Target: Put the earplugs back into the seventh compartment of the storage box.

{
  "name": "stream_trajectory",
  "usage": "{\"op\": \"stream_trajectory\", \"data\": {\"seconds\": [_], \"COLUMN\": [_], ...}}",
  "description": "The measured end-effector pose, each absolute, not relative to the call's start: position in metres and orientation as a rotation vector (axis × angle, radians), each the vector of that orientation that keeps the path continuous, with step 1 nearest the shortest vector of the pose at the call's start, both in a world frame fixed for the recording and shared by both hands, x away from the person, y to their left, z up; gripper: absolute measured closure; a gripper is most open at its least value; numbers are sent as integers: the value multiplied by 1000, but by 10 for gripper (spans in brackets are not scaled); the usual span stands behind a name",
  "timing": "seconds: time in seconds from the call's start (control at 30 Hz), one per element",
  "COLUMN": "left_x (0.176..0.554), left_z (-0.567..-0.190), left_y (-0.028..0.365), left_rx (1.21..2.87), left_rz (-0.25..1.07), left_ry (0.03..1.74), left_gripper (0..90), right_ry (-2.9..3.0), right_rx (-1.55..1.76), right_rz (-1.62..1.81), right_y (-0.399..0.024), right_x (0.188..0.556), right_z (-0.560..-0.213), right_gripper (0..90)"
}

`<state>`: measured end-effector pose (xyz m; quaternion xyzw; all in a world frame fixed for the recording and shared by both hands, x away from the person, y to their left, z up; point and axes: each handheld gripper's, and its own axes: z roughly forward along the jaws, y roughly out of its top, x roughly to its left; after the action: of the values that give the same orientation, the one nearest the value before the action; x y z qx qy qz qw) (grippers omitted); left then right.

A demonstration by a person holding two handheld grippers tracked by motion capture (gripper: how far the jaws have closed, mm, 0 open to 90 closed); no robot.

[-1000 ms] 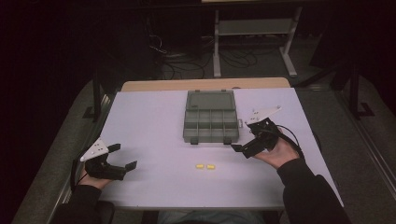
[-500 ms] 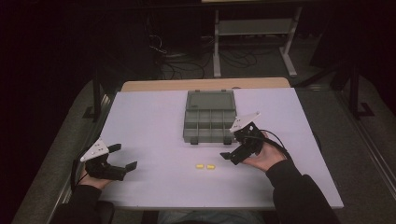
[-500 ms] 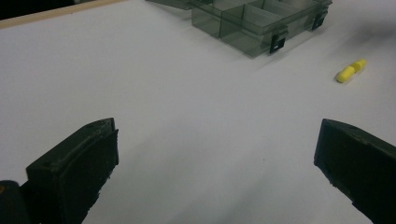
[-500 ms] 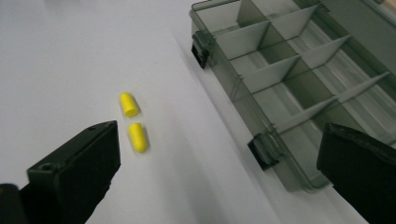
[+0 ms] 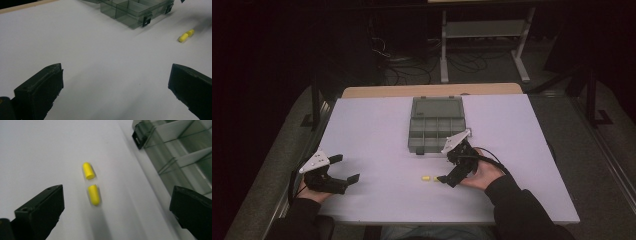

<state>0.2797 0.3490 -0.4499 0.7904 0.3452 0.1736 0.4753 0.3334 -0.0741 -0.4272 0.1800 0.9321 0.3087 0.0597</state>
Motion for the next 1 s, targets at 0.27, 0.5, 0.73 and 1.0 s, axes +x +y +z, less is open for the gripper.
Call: {"op": "stream_trajectory", "data": {"seconds": [0.27, 0.5, 0.73, 1.0], "left_x": [280, 280, 280, 280], "left_z": [-450, -450, -450, -451], "left_y": [348, 348, 348, 347], "left_rx": [1934, 1939, 1943, 1945], "left_rz": [413, 410, 404, 402], "left_ry": [833, 827, 821, 822], "left_gripper": [0, 0, 0, 0], "right_ry": [2870, 2933, 2973, 2959], "right_rx": [522, 444, 375, 365], "right_rz": [903, 876, 844, 834], "right_y": [-63, -58, -54, -53], "right_x": [333, 330, 328, 327], "right_z": [-441, -446, -450, -450], "right_gripper": [5, 176, 432, 718]}}
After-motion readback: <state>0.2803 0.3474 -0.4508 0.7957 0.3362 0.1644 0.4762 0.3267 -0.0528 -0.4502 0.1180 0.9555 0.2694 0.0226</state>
